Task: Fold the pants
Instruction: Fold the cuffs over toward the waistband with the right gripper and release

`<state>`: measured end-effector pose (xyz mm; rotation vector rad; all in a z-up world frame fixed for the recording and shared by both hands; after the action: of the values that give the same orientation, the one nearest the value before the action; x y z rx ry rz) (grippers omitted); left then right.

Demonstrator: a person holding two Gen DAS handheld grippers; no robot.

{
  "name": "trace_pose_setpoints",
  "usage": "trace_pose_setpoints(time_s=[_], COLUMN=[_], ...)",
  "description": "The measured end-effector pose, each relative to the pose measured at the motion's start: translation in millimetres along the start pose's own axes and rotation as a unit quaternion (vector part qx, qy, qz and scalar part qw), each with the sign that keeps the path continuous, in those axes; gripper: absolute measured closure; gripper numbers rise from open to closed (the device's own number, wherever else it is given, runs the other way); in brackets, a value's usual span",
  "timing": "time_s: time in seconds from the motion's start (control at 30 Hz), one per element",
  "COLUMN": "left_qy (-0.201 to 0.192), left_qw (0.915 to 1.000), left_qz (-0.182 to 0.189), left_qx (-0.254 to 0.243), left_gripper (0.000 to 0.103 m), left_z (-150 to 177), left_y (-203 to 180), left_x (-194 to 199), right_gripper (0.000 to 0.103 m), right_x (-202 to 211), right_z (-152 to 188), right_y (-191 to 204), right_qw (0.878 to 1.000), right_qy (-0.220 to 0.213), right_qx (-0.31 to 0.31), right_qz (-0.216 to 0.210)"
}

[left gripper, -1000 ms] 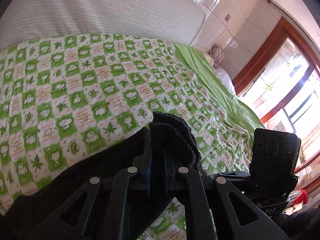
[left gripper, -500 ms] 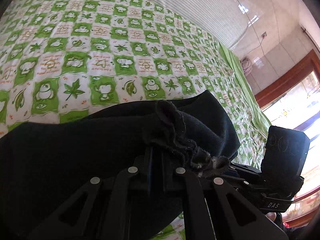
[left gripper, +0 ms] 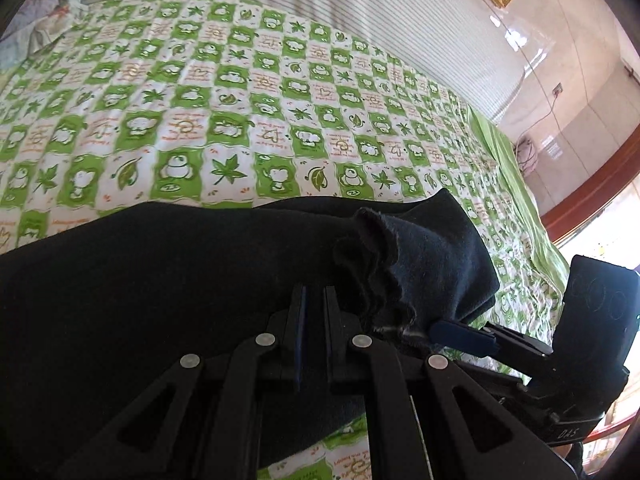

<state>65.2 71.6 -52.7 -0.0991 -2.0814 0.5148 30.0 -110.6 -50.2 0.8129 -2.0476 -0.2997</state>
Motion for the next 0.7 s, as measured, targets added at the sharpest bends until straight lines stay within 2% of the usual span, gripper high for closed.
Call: trace_pose_setpoints(time_s=[0.33, 0.4, 0.7], left_qy=[-0.019, -0.023, -0.046], left_qw=[0.9994, 0.9990, 0.9964], left_qz=[-0.009, -0.011, -0.040], left_qx=[0.029, 0.037, 0.060], left_gripper=[0.098, 0.094, 0.091], left_z=[23, 27, 47], left_y=[14, 17, 19], left_x=[22, 26, 43], right_gripper=[0.052, 0.052, 0.044], right_x=[13, 15, 19], right_z=[4, 7, 15], right_y=[20, 23, 31], right_qw=[1.000, 1.000, 1.000], right_qy=[-0.016, -0.019, -0.024], right_qx=[0.017, 0.018, 0.019], right_qz=[-0.002, -0.001, -0.004])
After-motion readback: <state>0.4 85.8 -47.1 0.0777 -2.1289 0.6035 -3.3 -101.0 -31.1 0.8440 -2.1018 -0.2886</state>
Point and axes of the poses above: each gripper's, at about its wrist camera, not at the fingertips, and x roughly against the way its jaws point, y to its left, z to its underside, the point moved 3 cm from there along -x, roughly the way its jaws point, and after that the axes turned 2 degrees about y, right-handed, at the moved point
